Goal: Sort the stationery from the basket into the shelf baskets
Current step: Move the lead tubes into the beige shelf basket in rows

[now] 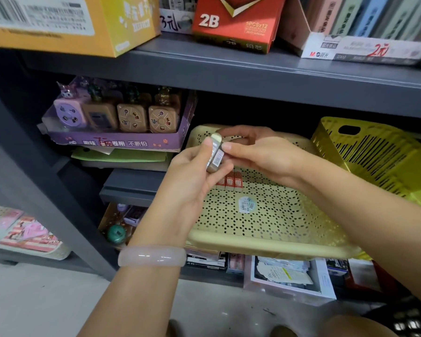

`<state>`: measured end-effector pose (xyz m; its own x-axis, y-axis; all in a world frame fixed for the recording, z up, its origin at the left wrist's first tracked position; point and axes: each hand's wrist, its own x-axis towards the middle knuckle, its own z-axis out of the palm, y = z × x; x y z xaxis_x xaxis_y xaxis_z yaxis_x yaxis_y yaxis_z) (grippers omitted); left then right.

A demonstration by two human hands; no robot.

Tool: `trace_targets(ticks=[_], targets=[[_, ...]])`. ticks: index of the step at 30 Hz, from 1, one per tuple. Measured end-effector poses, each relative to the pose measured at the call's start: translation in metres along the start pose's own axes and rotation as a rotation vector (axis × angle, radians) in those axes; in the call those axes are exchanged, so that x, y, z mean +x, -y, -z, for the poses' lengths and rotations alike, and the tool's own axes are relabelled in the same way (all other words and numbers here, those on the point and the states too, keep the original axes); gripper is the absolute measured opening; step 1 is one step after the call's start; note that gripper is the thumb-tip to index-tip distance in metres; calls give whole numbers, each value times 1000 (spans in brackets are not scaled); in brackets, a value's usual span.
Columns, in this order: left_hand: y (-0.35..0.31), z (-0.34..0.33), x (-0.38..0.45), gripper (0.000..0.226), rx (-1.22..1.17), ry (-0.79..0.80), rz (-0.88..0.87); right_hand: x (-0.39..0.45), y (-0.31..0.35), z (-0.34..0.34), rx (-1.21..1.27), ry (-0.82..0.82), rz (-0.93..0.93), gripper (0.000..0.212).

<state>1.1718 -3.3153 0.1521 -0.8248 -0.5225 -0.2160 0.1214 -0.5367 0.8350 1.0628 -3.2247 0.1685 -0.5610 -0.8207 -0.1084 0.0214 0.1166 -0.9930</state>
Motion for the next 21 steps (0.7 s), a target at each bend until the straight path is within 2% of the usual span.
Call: trace_targets(ticks=[4,7,10,12,14,18,21], targets=[[1,1,0,29,130,-40,-59,5,-5,-2,154,-105,-29,11],[-3,6,0,37,230,-124,-170,13,-7,3,167,-245,-26,14],[-9,16,4,37,287,-227,-290,21,-18,2,-139,-271,-86,8],[-11,21,7,35,292,-278,-308,26,-27,-9,-498,-213,-152,10],[-10,22,10,34,296,-304,-296,33,-34,-24,-716,-141,-214,17],[-7,23,14,32,329,-318,-296,40,-46,-41,-766,-71,-291,25],[-5,25,16,26,334,-308,-290,36,-50,-39,-694,-54,-296,21]])
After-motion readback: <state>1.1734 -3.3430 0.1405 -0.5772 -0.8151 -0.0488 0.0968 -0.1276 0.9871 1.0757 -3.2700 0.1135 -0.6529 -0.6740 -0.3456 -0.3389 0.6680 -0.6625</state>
